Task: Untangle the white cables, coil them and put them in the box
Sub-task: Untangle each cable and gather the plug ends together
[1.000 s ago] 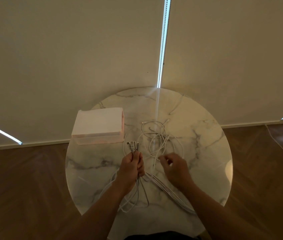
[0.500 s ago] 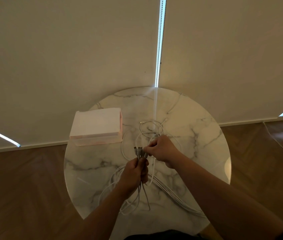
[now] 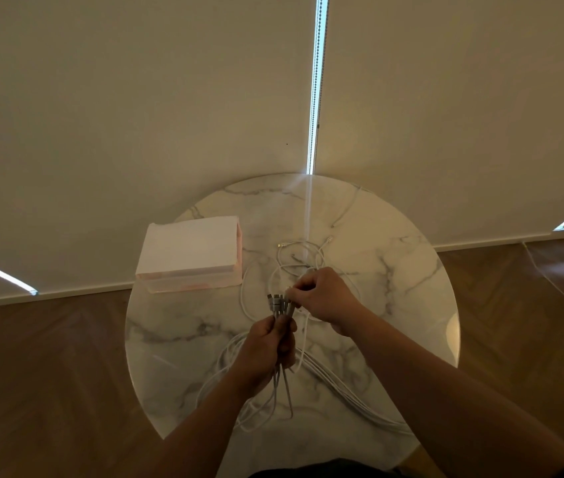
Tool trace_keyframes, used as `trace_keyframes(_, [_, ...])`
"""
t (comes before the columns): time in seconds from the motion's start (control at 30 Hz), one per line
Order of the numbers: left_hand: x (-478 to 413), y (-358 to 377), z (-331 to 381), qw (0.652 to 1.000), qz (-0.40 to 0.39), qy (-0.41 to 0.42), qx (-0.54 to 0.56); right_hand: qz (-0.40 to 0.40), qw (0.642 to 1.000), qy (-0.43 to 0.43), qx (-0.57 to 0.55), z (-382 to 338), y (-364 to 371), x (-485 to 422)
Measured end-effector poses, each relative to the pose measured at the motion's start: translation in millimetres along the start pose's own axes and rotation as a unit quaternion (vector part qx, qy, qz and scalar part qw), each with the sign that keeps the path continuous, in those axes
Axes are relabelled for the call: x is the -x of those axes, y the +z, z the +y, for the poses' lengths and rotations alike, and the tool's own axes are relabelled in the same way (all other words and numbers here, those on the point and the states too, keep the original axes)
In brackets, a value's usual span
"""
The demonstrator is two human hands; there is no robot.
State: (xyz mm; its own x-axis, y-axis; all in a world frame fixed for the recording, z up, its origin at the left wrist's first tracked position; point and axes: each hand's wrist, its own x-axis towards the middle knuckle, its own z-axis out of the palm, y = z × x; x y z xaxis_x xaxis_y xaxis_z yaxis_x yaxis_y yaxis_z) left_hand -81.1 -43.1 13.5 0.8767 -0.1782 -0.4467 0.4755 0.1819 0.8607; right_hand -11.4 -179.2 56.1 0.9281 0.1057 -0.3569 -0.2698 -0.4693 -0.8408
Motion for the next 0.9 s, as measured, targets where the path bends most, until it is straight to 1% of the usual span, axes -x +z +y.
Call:
trace_keyframes(0.23, [-2, 0, 3, 1.0, 0.007, 0.003, 0.001, -0.018, 0.999, 0.037, -0.021, -2, 1, -1])
trace_keyframes(0.37, [0, -2, 1, 1.0, 0.001, 0.0, -0.004, -0.066, 0.995, 0.072, -0.031, 2, -2, -4])
trace_keyframes(0.53, [-3, -4, 1, 1.0, 0.008, -0.007, 0.007, -0.089, 0.991, 0.087, -0.055, 0, -4, -3])
trace_keyframes(0.63, [-4, -5, 2, 1.0, 0.007, -0.01, 0.016, -0.091, 0.994, 0.054, -0.019, -2, -9, -2])
trace_keyframes(0.77, [-2, -3, -1, 1.0, -0.009, -0.012, 0.019, -0.055, 0.997, -0.01, 0.054, -4, -11, -1])
trace_keyframes(0.9, [-4, -4, 1, 0.999, -0.019, -0.026, 0.023, -0.033, 0.998, -0.028, 0.036, -3, -7, -1])
